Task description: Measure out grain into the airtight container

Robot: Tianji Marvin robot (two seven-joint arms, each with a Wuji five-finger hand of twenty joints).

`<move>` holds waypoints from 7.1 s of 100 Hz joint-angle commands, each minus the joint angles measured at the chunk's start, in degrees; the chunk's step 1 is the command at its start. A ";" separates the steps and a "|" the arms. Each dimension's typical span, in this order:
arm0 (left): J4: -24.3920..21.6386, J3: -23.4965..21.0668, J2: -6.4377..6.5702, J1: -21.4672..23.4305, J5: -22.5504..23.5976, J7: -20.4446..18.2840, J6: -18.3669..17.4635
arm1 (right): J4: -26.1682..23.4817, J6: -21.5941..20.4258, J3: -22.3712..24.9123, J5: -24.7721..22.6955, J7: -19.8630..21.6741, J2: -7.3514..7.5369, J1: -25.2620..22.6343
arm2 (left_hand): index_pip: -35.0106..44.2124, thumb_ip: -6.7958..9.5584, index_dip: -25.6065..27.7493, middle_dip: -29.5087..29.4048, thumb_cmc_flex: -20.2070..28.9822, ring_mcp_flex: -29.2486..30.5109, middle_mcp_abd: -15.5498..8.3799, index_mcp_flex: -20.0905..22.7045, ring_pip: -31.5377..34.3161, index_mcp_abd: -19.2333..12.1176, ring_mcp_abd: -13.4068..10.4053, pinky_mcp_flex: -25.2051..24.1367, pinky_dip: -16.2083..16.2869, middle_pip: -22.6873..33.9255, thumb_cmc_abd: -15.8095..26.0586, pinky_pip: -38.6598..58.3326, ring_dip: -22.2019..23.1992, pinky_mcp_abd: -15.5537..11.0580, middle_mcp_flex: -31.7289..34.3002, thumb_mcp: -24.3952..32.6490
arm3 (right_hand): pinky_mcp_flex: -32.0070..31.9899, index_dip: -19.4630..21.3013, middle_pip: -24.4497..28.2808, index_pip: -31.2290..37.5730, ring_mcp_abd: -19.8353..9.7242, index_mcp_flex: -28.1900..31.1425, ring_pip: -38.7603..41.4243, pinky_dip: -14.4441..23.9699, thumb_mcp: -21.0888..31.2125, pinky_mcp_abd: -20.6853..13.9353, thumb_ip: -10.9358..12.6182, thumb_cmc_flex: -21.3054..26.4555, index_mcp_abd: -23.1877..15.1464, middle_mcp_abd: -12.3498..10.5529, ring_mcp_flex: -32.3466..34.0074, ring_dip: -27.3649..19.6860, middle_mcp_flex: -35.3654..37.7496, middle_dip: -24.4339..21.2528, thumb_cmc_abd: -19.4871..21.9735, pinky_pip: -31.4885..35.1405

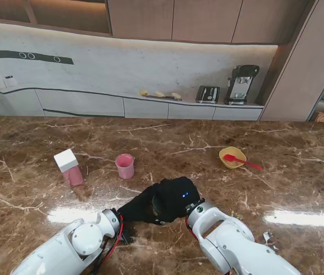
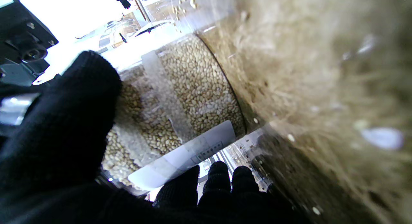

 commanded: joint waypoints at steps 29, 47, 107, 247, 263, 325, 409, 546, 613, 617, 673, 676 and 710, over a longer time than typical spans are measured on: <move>3.55 1.06 0.51 2.38 0.73 -0.81 1.34 | -3.35 2.16 1.49 -5.53 2.37 0.25 -2.90 | 4.58 4.03 0.09 -0.18 1.80 -2.03 -0.07 5.11 -0.54 -3.55 10.00 5.62 1.07 -0.53 7.43 6.49 0.29 23.51 -1.75 4.52 | -8.92 -5.46 -10.49 -11.86 -1.90 -10.75 -12.71 -4.13 -5.75 1.71 7.04 -15.68 0.05 -1.34 -6.34 -6.49 -7.85 -8.87 15.60 -6.74; 3.62 1.15 0.51 2.30 0.70 -0.88 1.17 | -9.20 -1.03 5.93 -4.76 9.00 0.10 -5.75 | 4.49 4.03 0.06 -0.23 1.88 -2.05 0.00 5.00 -0.56 -3.54 9.97 5.62 1.13 -0.56 7.48 6.53 0.27 23.50 -1.77 4.48 | -18.03 -5.21 -14.43 -12.71 -0.45 -10.88 -24.07 -4.19 -5.74 3.05 7.17 -4.89 0.02 -0.48 -16.18 -11.74 -12.60 -10.30 7.42 -18.49; 3.41 0.88 0.49 2.56 0.76 -0.61 1.32 | -9.21 -7.16 4.75 8.46 27.41 1.33 1.71 | 4.56 4.04 0.09 -0.24 2.00 -2.03 -0.02 5.09 -0.53 -3.41 9.95 5.62 1.17 -0.50 7.37 6.52 0.24 23.48 -1.75 4.55 | -16.14 -8.26 -13.34 -15.07 -0.65 -10.95 -23.55 -3.03 14.62 1.81 1.17 21.50 -2.84 1.05 -17.76 -12.87 -16.95 -11.88 -14.21 -23.48; 3.17 0.83 0.64 2.73 1.01 -0.78 1.51 | -7.02 -6.20 2.02 6.42 24.69 1.21 2.78 | 4.76 4.05 0.23 -0.28 2.01 -2.03 -0.07 5.00 -0.52 -3.50 9.98 5.58 1.42 -0.50 7.31 6.62 0.22 23.51 -1.74 4.55 | -13.17 -6.43 -11.62 -11.56 -2.33 -7.80 -20.32 -2.35 16.87 1.43 1.70 23.31 -4.24 -0.19 -12.62 -11.03 -12.54 -11.55 -13.05 -21.10; 3.11 0.85 0.67 2.72 0.88 -0.98 1.57 | -5.46 -5.42 1.21 5.67 20.95 0.98 2.92 | 4.78 4.03 0.24 -0.26 1.96 -2.03 -0.11 4.93 -0.53 -3.54 9.97 5.59 1.42 -0.51 7.39 6.61 0.22 23.50 -1.75 4.58 | -5.91 -4.41 -6.02 -6.46 -4.58 -2.50 -11.28 -1.16 14.04 0.89 1.02 17.57 -6.36 -2.46 -0.86 -3.96 -0.57 -6.74 -9.16 -12.57; 3.23 0.97 0.62 2.61 0.90 -0.89 1.50 | -8.64 -3.75 4.31 0.76 18.08 0.50 -1.33 | 4.64 4.04 0.19 -0.33 1.95 -2.02 -0.15 4.79 -0.55 -3.51 9.87 5.59 1.56 -0.57 7.45 6.69 0.21 23.47 -1.75 4.51 | -18.02 -7.56 -16.90 -14.01 1.55 -12.52 -27.50 -6.30 -6.62 4.14 6.60 5.42 1.35 1.09 -17.55 -14.62 -14.70 -13.12 -1.81 -20.59; 3.16 0.88 0.61 2.67 0.96 -0.78 1.55 | -3.90 1.17 -1.36 -2.93 15.37 0.49 1.72 | 4.75 4.05 0.25 -0.16 1.86 -2.02 -0.06 5.00 -0.45 -3.44 10.02 5.59 1.65 -0.45 7.38 6.71 0.36 23.55 -1.74 4.56 | -0.02 -4.29 -6.63 -7.95 -2.00 -6.83 -8.95 -7.82 -6.23 0.53 6.75 -11.42 0.49 -1.29 4.14 -4.58 1.18 -6.42 12.63 -2.30; 2.80 0.83 0.87 2.83 1.70 -0.88 1.66 | 0.28 1.19 -2.83 3.70 7.78 0.24 2.10 | 6.27 3.89 0.48 0.23 2.01 -2.02 -0.10 8.45 -0.42 -0.16 9.96 5.59 1.70 -0.33 7.34 6.69 0.52 23.48 -1.73 5.38 | 8.65 -3.34 1.23 2.67 -3.98 5.07 -4.94 -10.03 14.75 -1.83 1.78 14.06 -1.04 0.15 12.53 -2.64 9.91 -4.68 -0.79 -0.22; 2.56 1.18 0.92 2.76 2.19 -0.78 2.02 | 2.12 5.93 -4.86 5.01 2.85 -0.36 1.76 | 7.70 3.72 1.22 0.46 2.40 -2.01 -0.04 9.51 -0.51 0.47 9.82 5.61 1.65 -0.36 7.63 6.64 0.42 23.34 -1.75 5.88 | 12.13 -5.16 1.56 5.07 -3.69 7.13 -4.78 -11.34 17.08 -2.01 2.13 11.46 -1.01 0.89 16.52 -2.23 13.06 -5.19 2.41 2.35; 2.53 1.19 0.93 2.77 2.25 -0.77 2.06 | 2.35 6.39 -5.06 5.04 2.21 -0.43 1.75 | 7.68 3.71 1.24 0.47 2.36 -2.00 -0.04 9.45 -0.51 0.50 9.81 5.62 1.64 -0.35 7.67 6.64 0.41 23.30 -1.73 5.90 | 12.23 -5.21 1.64 5.22 -3.54 7.37 -4.70 -11.40 17.07 -1.96 2.19 11.33 -0.93 0.90 16.69 -2.20 13.31 -5.18 2.56 2.48; 2.33 1.25 1.12 2.78 2.91 -0.84 2.17 | 4.78 13.28 -8.20 5.92 -4.05 -1.46 2.67 | 7.72 3.63 1.52 0.53 2.14 -2.03 0.04 9.45 -0.49 0.60 9.88 5.62 1.53 -0.34 7.48 6.58 0.40 23.39 -1.75 6.12 | 13.40 -6.12 1.88 6.21 -2.85 8.32 -4.28 -12.40 15.24 -1.51 3.14 8.35 -0.06 1.83 17.86 -2.22 14.29 -5.22 5.26 3.90; 2.34 1.26 1.12 2.76 2.92 -0.85 2.15 | 4.91 13.76 -8.42 5.91 -4.35 -1.52 2.75 | 7.73 3.64 1.53 0.52 2.15 -2.02 0.00 9.47 -0.50 0.56 9.85 5.63 1.53 -0.35 7.49 6.58 0.39 23.36 -1.74 6.11 | 13.58 -6.15 1.90 6.27 -2.84 8.44 -4.28 -12.43 15.09 -1.41 3.23 8.25 0.05 1.98 17.87 -2.24 14.33 -5.23 5.42 4.02; 2.43 1.34 1.12 2.68 2.94 -0.87 2.07 | 5.46 16.93 -9.24 6.48 -6.88 -2.10 2.87 | 7.56 3.64 1.55 0.44 1.94 -2.01 -0.07 8.79 -0.52 0.18 9.77 5.61 1.53 -0.41 7.63 6.60 0.38 23.35 -1.74 5.77 | 13.05 -6.82 1.43 6.04 -2.19 8.12 -4.92 -13.48 10.58 -0.95 3.51 4.14 0.36 2.45 16.98 -2.90 13.75 -5.66 7.46 3.99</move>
